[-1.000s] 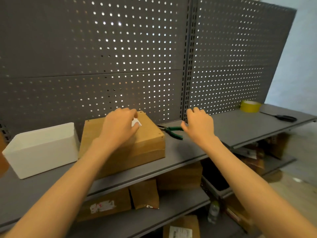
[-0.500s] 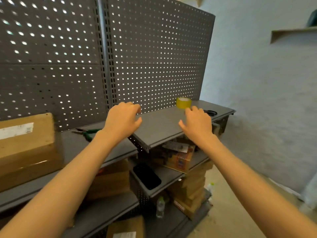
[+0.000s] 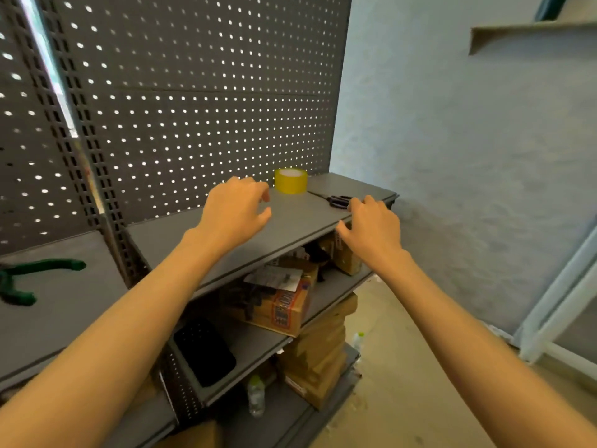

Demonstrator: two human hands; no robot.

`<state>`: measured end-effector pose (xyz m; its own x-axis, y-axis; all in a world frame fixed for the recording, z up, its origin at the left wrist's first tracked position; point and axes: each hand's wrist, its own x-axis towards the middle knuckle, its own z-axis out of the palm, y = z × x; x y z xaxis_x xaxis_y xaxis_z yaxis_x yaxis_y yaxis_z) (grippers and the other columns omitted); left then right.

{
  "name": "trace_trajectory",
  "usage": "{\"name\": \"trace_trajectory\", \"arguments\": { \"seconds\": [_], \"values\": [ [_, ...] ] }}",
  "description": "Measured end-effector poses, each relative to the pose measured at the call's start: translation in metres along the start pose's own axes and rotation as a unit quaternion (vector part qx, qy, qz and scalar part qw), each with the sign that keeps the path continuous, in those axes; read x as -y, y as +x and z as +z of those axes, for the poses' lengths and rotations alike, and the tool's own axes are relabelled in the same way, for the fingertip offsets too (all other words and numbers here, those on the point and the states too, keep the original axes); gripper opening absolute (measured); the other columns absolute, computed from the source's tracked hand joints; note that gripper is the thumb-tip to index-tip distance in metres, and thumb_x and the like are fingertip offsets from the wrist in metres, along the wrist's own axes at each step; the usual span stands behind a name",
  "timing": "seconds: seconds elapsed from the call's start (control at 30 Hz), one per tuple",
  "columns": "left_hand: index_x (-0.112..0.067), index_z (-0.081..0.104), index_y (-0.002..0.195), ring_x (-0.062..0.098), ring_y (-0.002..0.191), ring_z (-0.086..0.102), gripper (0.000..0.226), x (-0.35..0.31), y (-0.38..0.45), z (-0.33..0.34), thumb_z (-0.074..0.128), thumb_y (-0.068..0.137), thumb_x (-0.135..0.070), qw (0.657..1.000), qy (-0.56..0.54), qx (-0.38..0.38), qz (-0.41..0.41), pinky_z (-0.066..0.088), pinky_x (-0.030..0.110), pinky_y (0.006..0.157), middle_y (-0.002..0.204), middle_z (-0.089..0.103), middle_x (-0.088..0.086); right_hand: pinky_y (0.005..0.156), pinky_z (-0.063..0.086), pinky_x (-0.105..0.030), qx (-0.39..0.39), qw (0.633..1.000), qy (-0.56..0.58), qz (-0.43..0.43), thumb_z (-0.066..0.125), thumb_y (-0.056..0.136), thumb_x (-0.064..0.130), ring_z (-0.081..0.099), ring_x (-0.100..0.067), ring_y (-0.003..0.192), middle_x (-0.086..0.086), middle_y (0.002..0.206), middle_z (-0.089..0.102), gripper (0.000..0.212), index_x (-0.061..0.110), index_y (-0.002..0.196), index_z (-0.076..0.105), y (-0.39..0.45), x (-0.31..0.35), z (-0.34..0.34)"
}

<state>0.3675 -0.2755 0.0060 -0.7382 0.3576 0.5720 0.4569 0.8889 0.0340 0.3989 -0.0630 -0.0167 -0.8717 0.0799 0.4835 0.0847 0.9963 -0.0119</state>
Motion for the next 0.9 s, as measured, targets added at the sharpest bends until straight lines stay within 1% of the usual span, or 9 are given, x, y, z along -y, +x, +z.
{"name": "trace_trajectory", "arguments": {
  "seconds": [0.13, 0.27, 0.4, 0.5, 0.6, 0.7, 0.8, 0.9],
  "values": [
    [-0.016, 0.062, 0.11, 0.026, 0.102, 0.056, 0.026, -0.011, 0.051, 0.037, 0.055, 0.088, -0.029, 1.0, -0.012, 0.001, 0.019, 0.043, 0.037, 0.078, 0.109, 0.065, 0.003, 0.069, 0.039, -0.034, 0.006, 1.0, -0.008, 0.017, 0.047, 0.094, 0.03, 0.052, -0.031, 0.102, -0.013, 0.112, 0.055, 0.031, 0.007, 0.114, 0.054, 0.034, -0.03, 0.021],
    [-0.016, 0.064, 0.108, 0.028, 0.099, 0.057, 0.025, -0.02, 0.109, 0.069, 0.054, 0.086, -0.026, 0.999, -0.037, -0.008, 0.025, 0.044, 0.038, 0.078, 0.106, 0.066, 0.005, 0.079, 0.044, -0.036, 0.018, 0.999, -0.014, 0.033, 0.047, 0.094, 0.033, 0.05, -0.031, 0.11, -0.013, 0.121, 0.053, 0.036, 0.007, 0.119, 0.053, 0.081, -0.058, 0.037],
    [-0.015, 0.063, 0.109, 0.026, 0.1, 0.056, 0.026, -0.019, 0.163, 0.103, 0.053, 0.088, -0.026, 0.999, -0.043, -0.006, 0.027, 0.042, 0.035, 0.074, 0.108, 0.065, 0.004, 0.072, 0.039, -0.033, 0.02, 0.999, -0.011, 0.036, 0.05, 0.093, 0.029, 0.052, -0.029, 0.106, -0.011, 0.119, 0.053, 0.033, 0.007, 0.117, 0.054, 0.131, -0.073, 0.055],
    [-0.015, 0.064, 0.109, 0.028, 0.1, 0.056, 0.027, -0.014, 0.196, 0.128, 0.052, 0.088, -0.027, 0.999, -0.04, 0.001, 0.023, 0.042, 0.035, 0.074, 0.107, 0.065, 0.004, 0.072, 0.042, -0.033, 0.028, 0.999, -0.004, 0.031, 0.05, 0.092, 0.029, 0.052, -0.029, 0.105, -0.011, 0.118, 0.054, 0.034, 0.007, 0.117, 0.053, 0.162, -0.08, 0.074],
    [-0.015, 0.064, 0.11, 0.028, 0.1, 0.055, 0.027, -0.01, 0.219, 0.153, 0.052, 0.088, -0.027, 0.999, -0.043, 0.016, 0.017, 0.042, 0.034, 0.076, 0.107, 0.065, 0.004, 0.07, 0.042, -0.033, 0.046, 0.999, 0.003, 0.019, 0.049, 0.092, 0.032, 0.051, -0.028, 0.106, -0.011, 0.119, 0.053, 0.036, 0.008, 0.118, 0.052, 0.185, -0.086, 0.096],
    [-0.016, 0.063, 0.111, 0.029, 0.101, 0.055, 0.028, -0.005, 0.233, 0.174, 0.052, 0.087, -0.027, 0.998, -0.038, 0.038, 0.013, 0.043, 0.036, 0.078, 0.109, 0.065, 0.005, 0.067, 0.038, -0.031, 0.054, 0.998, 0.028, 0.012, 0.048, 0.093, 0.035, 0.051, -0.026, 0.106, -0.009, 0.12, 0.053, 0.038, 0.01, 0.122, 0.052, 0.201, -0.091, 0.115],
    [-0.016, 0.063, 0.11, 0.029, 0.102, 0.056, 0.027, 0.003, 0.245, 0.192, 0.053, 0.087, -0.026, 0.998, -0.027, 0.055, -0.001, 0.043, 0.036, 0.077, 0.11, 0.065, 0.005, 0.07, 0.037, -0.029, 0.075, 0.995, 0.072, 0.006, 0.05, 0.092, 0.037, 0.052, -0.024, 0.111, -0.007, 0.125, 0.052, 0.043, 0.013, 0.127, 0.05, 0.214, -0.096, 0.131],
    [-0.016, 0.063, 0.109, 0.029, 0.102, 0.056, 0.027, 0.007, 0.255, 0.206, 0.053, 0.086, -0.025, 0.998, -0.016, 0.066, -0.017, 0.043, 0.035, 0.075, 0.109, 0.065, 0.005, 0.073, 0.04, -0.03, 0.11, 0.989, 0.093, -0.02, 0.051, 0.092, 0.039, 0.053, -0.023, 0.11, -0.006, 0.124, 0.053, 0.044, 0.013, 0.127, 0.051, 0.224, -0.1, 0.148]
  ]
}}
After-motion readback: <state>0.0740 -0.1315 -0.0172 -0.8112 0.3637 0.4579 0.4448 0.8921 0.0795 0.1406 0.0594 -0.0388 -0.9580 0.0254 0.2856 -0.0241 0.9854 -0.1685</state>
